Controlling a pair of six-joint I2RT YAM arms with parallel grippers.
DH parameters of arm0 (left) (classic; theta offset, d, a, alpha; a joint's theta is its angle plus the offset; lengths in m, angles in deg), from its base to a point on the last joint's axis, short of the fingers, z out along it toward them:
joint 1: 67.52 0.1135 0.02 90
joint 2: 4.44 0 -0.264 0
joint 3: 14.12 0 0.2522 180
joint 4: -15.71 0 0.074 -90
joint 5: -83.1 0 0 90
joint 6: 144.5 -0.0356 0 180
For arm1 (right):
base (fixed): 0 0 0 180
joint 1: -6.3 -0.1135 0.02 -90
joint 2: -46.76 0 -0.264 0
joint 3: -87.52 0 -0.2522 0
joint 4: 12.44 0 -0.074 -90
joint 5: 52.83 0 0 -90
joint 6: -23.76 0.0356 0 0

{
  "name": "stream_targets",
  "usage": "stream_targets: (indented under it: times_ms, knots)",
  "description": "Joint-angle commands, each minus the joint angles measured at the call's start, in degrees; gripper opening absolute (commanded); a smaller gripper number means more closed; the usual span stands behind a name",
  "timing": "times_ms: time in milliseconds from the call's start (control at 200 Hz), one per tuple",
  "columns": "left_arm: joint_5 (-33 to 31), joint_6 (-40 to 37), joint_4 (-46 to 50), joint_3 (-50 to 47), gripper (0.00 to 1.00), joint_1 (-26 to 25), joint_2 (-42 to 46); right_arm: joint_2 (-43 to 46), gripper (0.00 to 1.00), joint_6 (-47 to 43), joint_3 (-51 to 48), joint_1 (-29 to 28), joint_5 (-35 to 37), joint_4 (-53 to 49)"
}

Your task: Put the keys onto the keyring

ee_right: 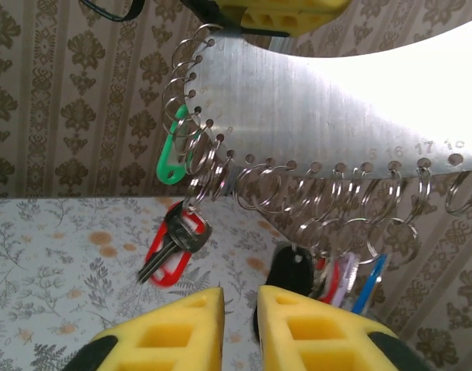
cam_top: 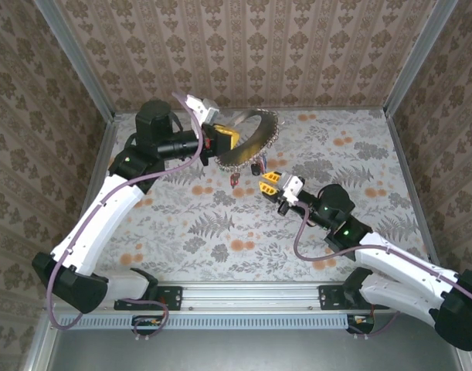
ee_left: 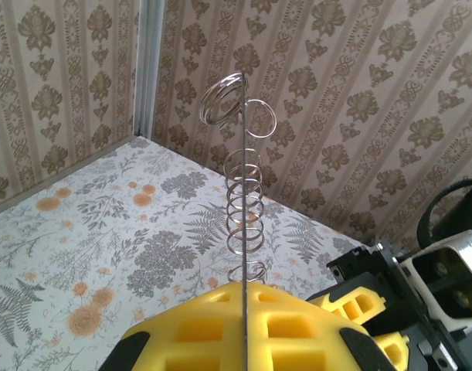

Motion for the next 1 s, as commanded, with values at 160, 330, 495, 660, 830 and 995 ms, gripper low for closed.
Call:
stream_targets:
  times_ms: [160,330,495,660,830,995]
  knots:
    - [-2.8,-15.7,10.4,3.8,0.0,-1.4,1.1,-0.1,0.11,4.6,-0.3,-1.6,6.5,-0.7]
    - [-0.8,-19.5,19.3,9.6,0.0,-1.9,-2.5,0.0,0.12,1.9,-4.6,-3.7,4.4,6.5]
    - [-0.8,-20.4,23.4,14.0,0.0,-2.5,-6.4,-4.0,0.15,3.6,-3.5,-4.2,-0.5,8.5]
    - [-0.9,-20.1,22.5,16.0,0.0,-3.4,-8.4,-10.4,0.16,4.9,-2.1,-4.4,-0.6,16.6]
    - [-0.5,-19.1,21.3,17.1,0.0,-3.8,-9.6,-16.8,0.16,5.1,-1.6,-4.4,4.4,24.0]
    - [-0.7,-18.5,20.8,16.9,0.0,-3.8,-9.4,-18.6,0.19,5.7,-3.5,-4.4,11.5,27.8]
